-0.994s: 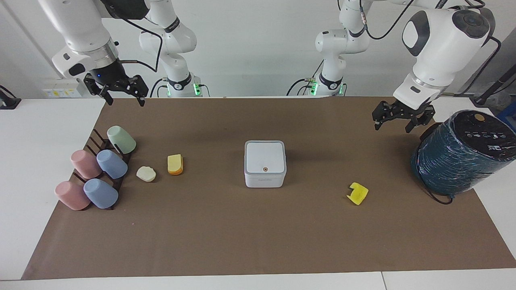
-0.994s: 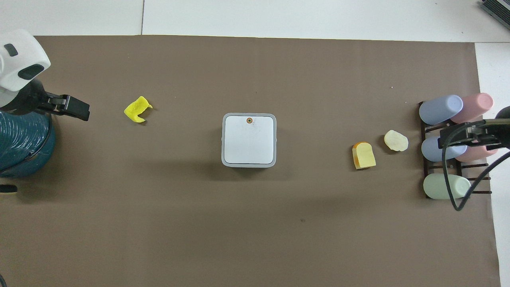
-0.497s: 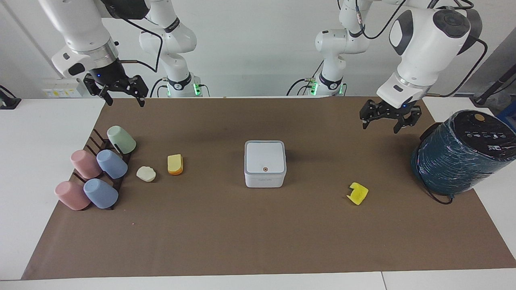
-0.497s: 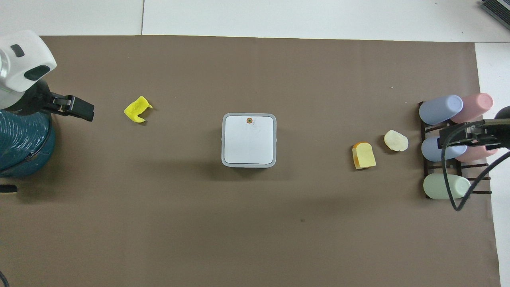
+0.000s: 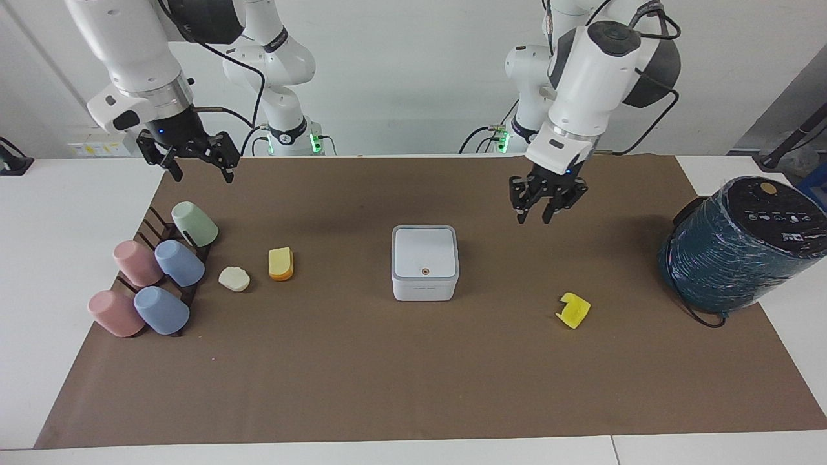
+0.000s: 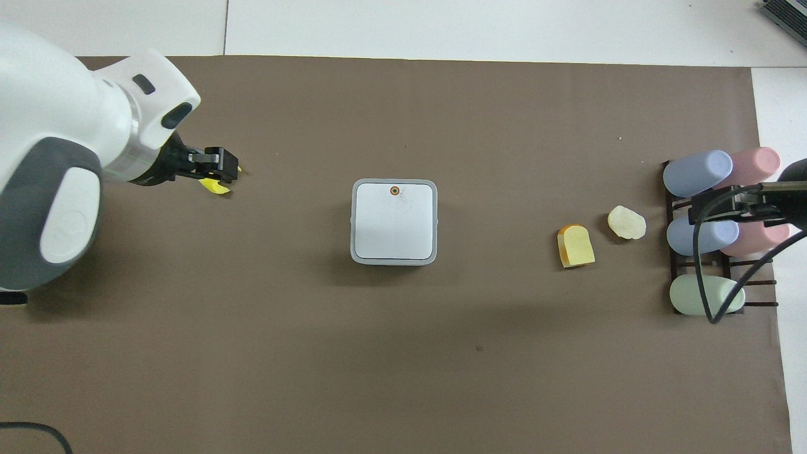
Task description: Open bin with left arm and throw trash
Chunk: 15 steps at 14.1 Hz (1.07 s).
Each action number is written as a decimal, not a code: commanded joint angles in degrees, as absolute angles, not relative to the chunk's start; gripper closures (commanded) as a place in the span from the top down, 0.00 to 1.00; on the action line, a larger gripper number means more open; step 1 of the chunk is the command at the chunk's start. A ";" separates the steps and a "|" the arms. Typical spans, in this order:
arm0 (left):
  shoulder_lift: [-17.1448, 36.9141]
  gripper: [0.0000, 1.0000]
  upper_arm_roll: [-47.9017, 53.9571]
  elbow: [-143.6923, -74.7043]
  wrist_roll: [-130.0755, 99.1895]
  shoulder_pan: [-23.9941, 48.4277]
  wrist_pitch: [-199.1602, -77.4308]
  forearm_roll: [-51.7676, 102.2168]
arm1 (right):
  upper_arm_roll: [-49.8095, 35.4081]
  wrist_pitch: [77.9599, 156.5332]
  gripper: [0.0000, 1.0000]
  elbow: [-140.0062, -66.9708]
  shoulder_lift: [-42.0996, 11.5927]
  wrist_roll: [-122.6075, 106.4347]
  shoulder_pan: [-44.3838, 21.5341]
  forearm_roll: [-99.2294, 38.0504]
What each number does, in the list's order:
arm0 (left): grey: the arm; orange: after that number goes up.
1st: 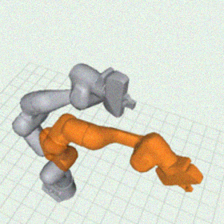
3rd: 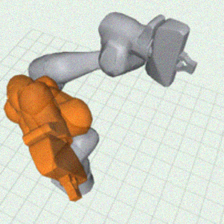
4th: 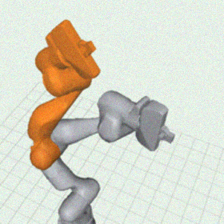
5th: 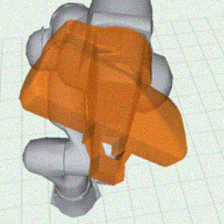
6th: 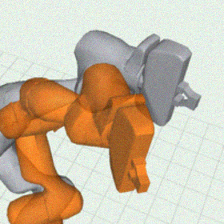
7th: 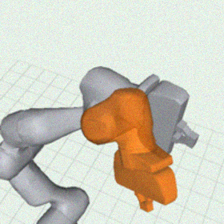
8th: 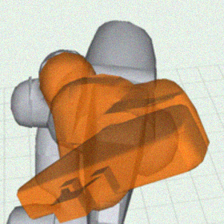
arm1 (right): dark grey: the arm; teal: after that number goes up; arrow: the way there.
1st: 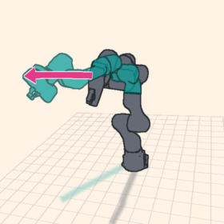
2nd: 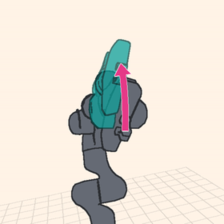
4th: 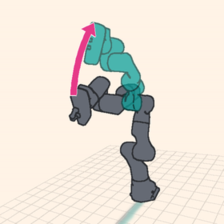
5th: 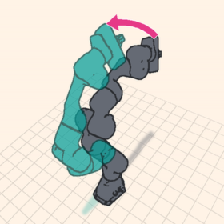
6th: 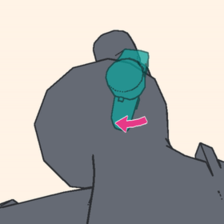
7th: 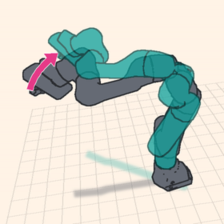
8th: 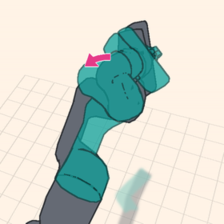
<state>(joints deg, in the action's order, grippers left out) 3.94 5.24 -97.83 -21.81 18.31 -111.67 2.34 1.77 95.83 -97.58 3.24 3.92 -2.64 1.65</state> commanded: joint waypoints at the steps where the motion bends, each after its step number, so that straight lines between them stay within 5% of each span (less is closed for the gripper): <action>1: -0.53 0.21 4.31 -107.47 -27.31 22.57 -120.99 3.34 | 1.32 104.65 1.00 -106.76 5.45 2.90 -2.37 1.85; 8: 5.17 0.09 4.31 -112.41 -41.73 29.61 -143.94 5.80 | 1.32 120.38 1.00 -113.62 -4.91 1.51 -7.20 -0.44; 15: 9.22 0.02 4.31 -113.03 -42.45 29.35 -152.05 5.89 | 1.32 138.77 1.00 -125.59 -10.10 -3.78 -7.56 -0.53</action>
<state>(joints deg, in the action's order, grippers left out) 8.28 4.75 -112.09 -42.01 28.84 -149.21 5.16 1.46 136.43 -123.44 -10.38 -1.36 -8.01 0.97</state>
